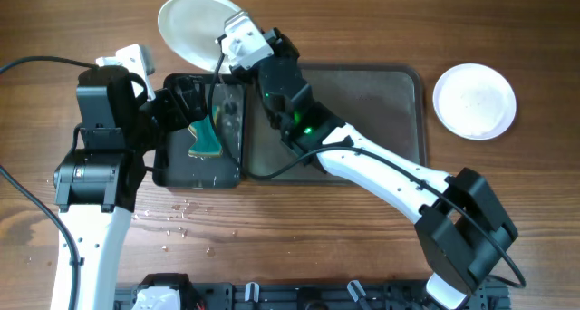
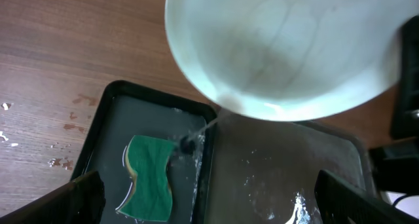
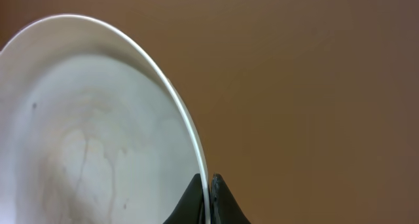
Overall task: Clean dirty plates on tray and stack at the side
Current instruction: 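Lift the cleaned plate by its rim with the right gripper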
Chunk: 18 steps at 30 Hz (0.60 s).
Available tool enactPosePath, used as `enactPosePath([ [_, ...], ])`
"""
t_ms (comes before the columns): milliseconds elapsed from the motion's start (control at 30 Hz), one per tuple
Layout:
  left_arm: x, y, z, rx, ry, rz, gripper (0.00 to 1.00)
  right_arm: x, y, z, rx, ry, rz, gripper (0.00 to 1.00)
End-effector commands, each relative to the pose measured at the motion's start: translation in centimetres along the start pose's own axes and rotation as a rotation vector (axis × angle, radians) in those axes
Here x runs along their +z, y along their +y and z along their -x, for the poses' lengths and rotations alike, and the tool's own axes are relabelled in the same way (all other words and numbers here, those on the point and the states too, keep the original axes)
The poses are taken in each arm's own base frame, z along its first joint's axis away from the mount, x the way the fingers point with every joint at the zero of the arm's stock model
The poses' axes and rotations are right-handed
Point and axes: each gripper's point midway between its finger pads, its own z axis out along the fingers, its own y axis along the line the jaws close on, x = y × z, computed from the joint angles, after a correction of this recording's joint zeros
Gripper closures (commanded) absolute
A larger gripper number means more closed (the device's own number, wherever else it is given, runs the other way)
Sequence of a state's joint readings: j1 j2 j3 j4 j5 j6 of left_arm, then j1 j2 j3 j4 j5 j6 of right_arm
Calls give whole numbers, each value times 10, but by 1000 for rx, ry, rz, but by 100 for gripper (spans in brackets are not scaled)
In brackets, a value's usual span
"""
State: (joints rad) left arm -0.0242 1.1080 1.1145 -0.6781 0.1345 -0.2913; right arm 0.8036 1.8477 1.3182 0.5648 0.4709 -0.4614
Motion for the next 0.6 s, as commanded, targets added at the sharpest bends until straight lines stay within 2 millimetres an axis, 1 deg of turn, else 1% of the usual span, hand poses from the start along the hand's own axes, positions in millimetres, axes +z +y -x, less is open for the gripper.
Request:
enactPosePath([
  [0, -2, -2, 5, -6, -13, -1, 0, 0, -3, 16, -32, -48, -28, 96],
  [133, -2, -2, 5, -6, -14, 0, 0, 0, -2, 14, 8, -40, -24, 96],
  [233, -2, -2, 5, -5, -14, 0, 0, 2, -1, 4, 81, -5, -13, 96],
  [300, -2, -2, 5, -5, -14, 0, 0, 3, 0, -10, 186, 43, -2, 96],
  [367, -2, -2, 5, -6, -14, 0, 0, 4, 3, -33, 325, 130, 5, 96],
  [467, -2, -2, 5, -6, -14, 0, 0, 0, 14, -78, 562, 311, 41, 96],
  [533, -2, -2, 5, -5, -14, 0, 0, -6, 26, -99, 682, 419, 110, 96],
  [567, -2, -2, 5, -6, -13, -1, 0, -8, 30, -105, 716, 453, 141, 96],
])
